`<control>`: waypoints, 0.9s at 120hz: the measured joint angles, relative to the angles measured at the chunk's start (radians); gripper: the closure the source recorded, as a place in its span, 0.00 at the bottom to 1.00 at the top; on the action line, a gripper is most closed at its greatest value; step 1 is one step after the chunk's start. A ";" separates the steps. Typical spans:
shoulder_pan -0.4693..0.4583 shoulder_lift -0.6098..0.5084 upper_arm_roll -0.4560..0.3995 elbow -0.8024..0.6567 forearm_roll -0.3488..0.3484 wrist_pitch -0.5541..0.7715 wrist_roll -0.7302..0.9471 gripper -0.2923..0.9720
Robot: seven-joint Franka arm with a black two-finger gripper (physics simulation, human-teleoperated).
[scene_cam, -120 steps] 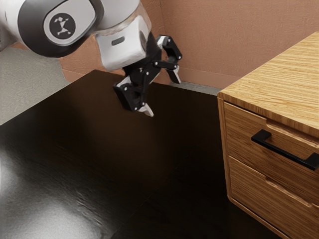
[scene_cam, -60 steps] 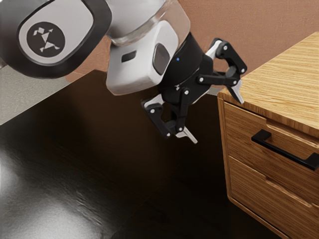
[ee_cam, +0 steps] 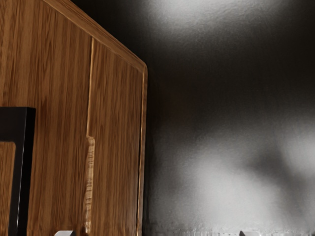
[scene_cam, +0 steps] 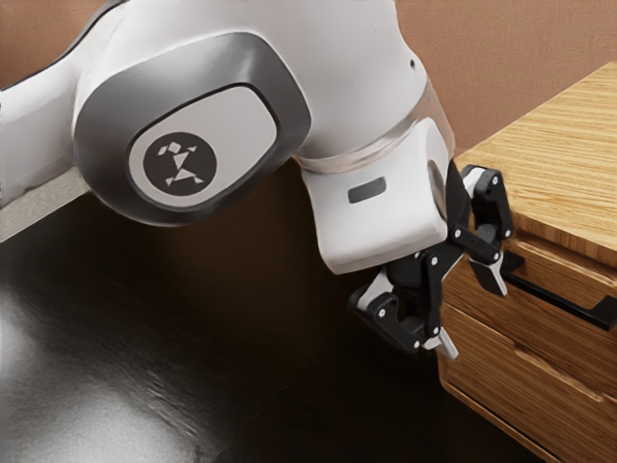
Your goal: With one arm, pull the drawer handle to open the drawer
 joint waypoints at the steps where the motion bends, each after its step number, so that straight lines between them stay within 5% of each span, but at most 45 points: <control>1: 0.002 0.001 0.000 0.000 0.003 0.001 -0.005 0.47; 36: 0.001 0.038 -0.002 0.004 0.142 0.073 -0.136 0.52; 108: 0.007 0.128 0.004 0.010 0.106 0.199 -0.265 0.56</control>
